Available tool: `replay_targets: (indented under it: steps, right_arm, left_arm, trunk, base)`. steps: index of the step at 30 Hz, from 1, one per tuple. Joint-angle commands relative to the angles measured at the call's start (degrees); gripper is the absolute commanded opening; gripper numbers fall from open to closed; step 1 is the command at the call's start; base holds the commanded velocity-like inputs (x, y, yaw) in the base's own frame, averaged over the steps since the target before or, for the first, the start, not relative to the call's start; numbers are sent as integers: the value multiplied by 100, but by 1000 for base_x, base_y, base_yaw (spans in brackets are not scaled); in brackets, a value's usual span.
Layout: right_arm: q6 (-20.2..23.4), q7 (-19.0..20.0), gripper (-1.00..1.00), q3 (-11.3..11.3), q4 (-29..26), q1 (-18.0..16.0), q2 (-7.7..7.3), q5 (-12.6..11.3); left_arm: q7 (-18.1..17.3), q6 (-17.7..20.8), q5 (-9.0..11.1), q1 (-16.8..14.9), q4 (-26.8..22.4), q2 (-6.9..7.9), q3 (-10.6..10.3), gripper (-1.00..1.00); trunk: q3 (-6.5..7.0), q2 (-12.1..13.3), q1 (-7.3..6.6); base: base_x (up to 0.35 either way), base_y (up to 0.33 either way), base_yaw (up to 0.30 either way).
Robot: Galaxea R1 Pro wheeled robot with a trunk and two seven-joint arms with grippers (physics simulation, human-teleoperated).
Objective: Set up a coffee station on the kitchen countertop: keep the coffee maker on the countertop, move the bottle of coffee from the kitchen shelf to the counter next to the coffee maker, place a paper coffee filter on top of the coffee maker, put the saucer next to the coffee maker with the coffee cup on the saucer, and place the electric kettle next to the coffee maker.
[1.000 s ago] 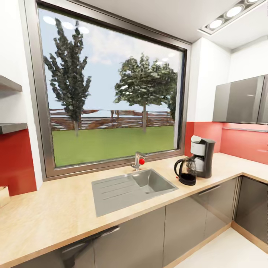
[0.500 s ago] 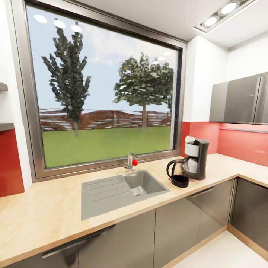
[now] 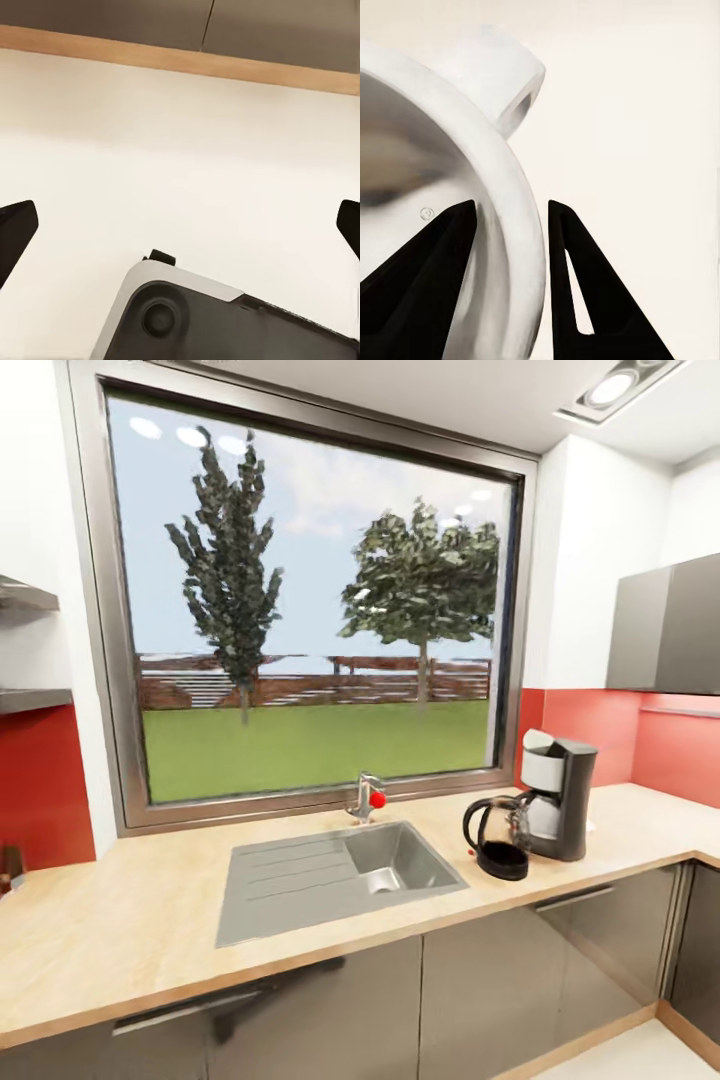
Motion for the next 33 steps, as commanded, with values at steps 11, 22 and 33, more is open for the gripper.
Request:
replay_targets:
  steps: [11,22,33]
  right_arm:
    - [-34,26,-100,37,22,-7,-4,-41]
    - [-34,26,-100,35,21,-7,-4,-41]
    - [-34,26,-100,37,20,-7,-4,-41]
  left_arm:
    - [-22,-5,-2,5,-9,-1,44,100]
    - [-22,-11,-2,5,-9,-1,44,100]
    - [-22,-14,-3,5,-9,-1,44,100]
  trunk:
    - [-1,-3,3]
    - [-1,-3,3]
    - [-1,-3,3]
  base:
    - [83,-275,34]
    - [77,-276,0]
    - [9,-280,0]
